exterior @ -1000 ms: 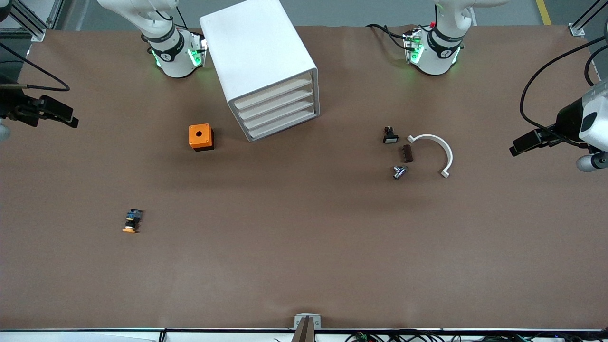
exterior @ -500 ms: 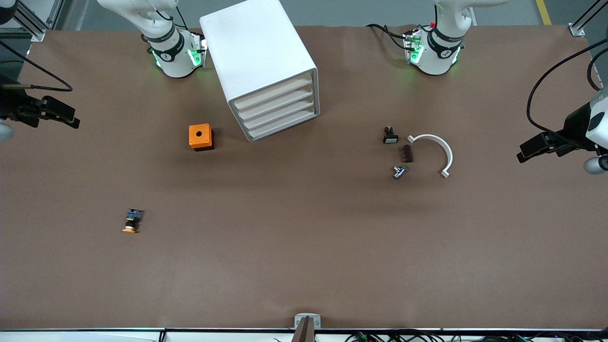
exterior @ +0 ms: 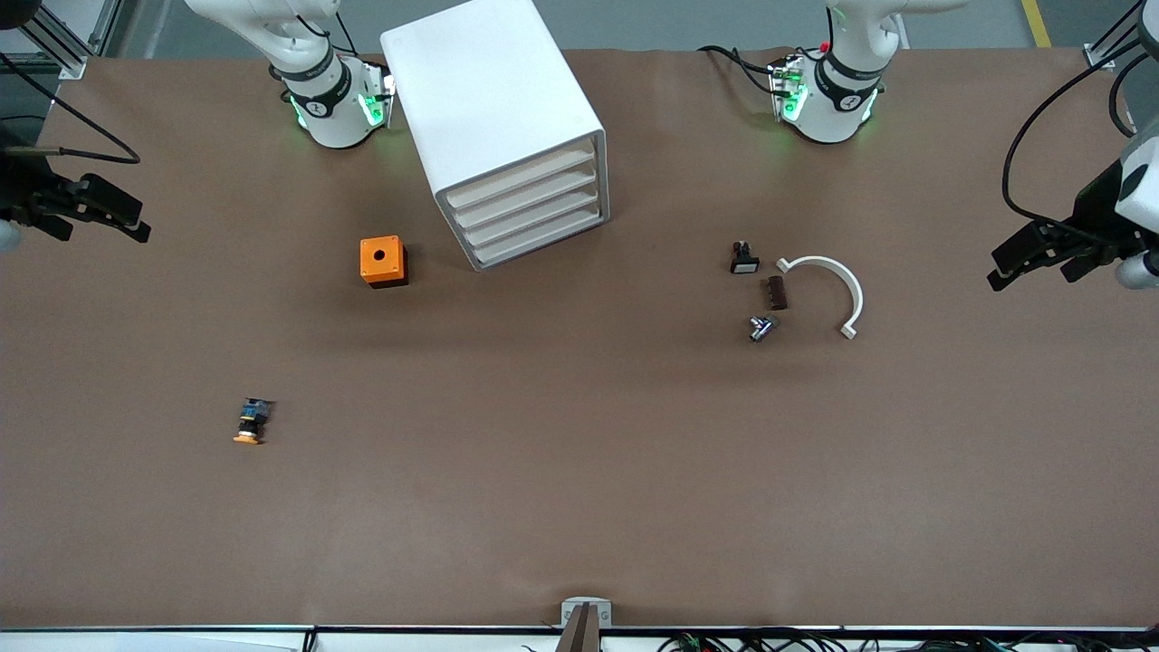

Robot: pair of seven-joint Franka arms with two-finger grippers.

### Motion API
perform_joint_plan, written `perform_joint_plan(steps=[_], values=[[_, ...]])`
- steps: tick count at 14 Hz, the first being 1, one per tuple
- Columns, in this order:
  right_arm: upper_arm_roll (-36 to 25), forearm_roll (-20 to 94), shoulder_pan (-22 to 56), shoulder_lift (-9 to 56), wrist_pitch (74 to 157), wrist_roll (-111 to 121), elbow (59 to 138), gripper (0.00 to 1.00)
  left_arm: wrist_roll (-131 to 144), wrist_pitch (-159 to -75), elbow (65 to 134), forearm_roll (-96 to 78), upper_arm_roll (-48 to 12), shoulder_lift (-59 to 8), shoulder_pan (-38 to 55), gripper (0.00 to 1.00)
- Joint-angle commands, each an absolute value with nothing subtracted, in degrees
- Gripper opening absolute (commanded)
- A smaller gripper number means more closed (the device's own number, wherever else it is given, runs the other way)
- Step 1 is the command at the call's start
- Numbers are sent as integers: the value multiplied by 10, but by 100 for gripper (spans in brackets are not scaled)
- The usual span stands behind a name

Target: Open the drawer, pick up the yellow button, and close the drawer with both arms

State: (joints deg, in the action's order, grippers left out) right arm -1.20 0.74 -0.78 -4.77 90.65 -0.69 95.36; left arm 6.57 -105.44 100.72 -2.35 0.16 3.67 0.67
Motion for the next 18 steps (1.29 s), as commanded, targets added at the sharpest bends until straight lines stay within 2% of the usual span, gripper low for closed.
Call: perform_joint_plan(steps=[1,6,9,18], values=[[-10,-3,-8,-65,923,7,974,100,48,-983,947,-23,-1,4,1,99],[-11,-3,-8,-64,925,13,972,100,54,-962,899,-12,-4,-11,9,99],[-11,-2,-8,-64,927,13,972,100,56,-905,870,-12,-4,-17,10,99],[-10,-3,-8,-64,936,14,971,100,58,-904,860,-12,-4,-17,11,99]])
